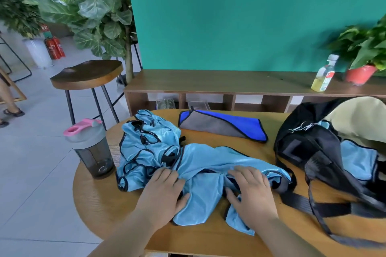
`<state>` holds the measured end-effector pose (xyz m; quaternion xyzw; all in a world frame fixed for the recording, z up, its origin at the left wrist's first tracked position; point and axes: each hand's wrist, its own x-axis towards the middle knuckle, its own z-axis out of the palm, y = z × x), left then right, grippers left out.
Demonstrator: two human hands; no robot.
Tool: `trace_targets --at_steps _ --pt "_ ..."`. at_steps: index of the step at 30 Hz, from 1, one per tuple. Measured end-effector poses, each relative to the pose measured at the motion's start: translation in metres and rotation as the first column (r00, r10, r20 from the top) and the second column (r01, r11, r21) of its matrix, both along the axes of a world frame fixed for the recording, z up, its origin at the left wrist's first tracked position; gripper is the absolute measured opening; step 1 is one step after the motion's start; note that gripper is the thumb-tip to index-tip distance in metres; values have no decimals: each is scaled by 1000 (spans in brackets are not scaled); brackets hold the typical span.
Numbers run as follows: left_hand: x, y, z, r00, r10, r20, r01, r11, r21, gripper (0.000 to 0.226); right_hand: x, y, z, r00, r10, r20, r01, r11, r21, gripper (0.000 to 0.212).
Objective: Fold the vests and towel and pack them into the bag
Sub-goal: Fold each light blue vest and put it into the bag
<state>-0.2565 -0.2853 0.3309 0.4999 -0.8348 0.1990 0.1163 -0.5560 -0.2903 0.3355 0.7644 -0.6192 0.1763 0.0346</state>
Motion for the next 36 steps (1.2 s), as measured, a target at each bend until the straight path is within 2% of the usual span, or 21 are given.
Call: trace_targets --at_steps 2,4,6,9,11,12,14,16,18,20,22,25,27,31,34,36 --pt "-3 5 1 997 6 72 -1 998 -63 38 -11 6 5 984 -146 -98 144 989 -23 45" --pt "-10 12 4 997 -25 78 32 996 -83 33 -25 8 12 952 -233 -199 247 968 52 47" --pt "-25 22 9 995 -95 41 98 992 -79 29 -37 3 15 946 -253 -205 288 944 164 50" --pt "-53 44 19 967 -235 -95 235 972 -8 24 -43 -12 18 989 -138 -52 147 956 255 59" --pt "-67 54 26 935 -289 -206 303 952 39 33 -37 -22 20 997 12 82 -38 944 328 60" --pt "-71 55 28 921 -296 -254 317 947 48 38 -35 -25 20 994 82 77 -102 944 313 60" --pt "-77 51 33 906 -263 -332 295 954 49 44 -33 -24 18 990 138 12 -138 974 181 54" --pt "-79 40 39 903 -163 -398 227 967 119 45 -30 -12 13 995 99 24 -101 992 74 44" --pt "-76 22 40 925 -9 -380 134 944 303 53 -27 -1 6 996 75 37 -78 994 81 47" --pt "-69 7 30 953 96 -288 53 882 469 66 -28 0 -1 998 50 49 -55 993 109 52" --pt "-65 -1 17 959 141 -245 4 861 509 69 -30 -6 -3 996 4 86 -17 989 147 52" --pt "-64 -1 12 927 187 -325 1 866 500 68 -29 -10 -2 992 -42 123 18 981 192 50" --pt "-59 -1 14 861 209 -463 62 861 505 65 -28 -11 -3 989 -42 144 13 981 194 45" --pt "-47 6 25 600 289 -745 163 869 468 31 -31 -14 -8 983 -57 172 39 993 107 33" --pt "-45 10 28 429 327 -842 158 891 427 17 -32 -15 -12 979 -74 190 63 996 62 31" --pt "-43 8 25 389 327 -861 111 911 396 20 -33 -16 -14 976 -110 188 104 994 46 32"
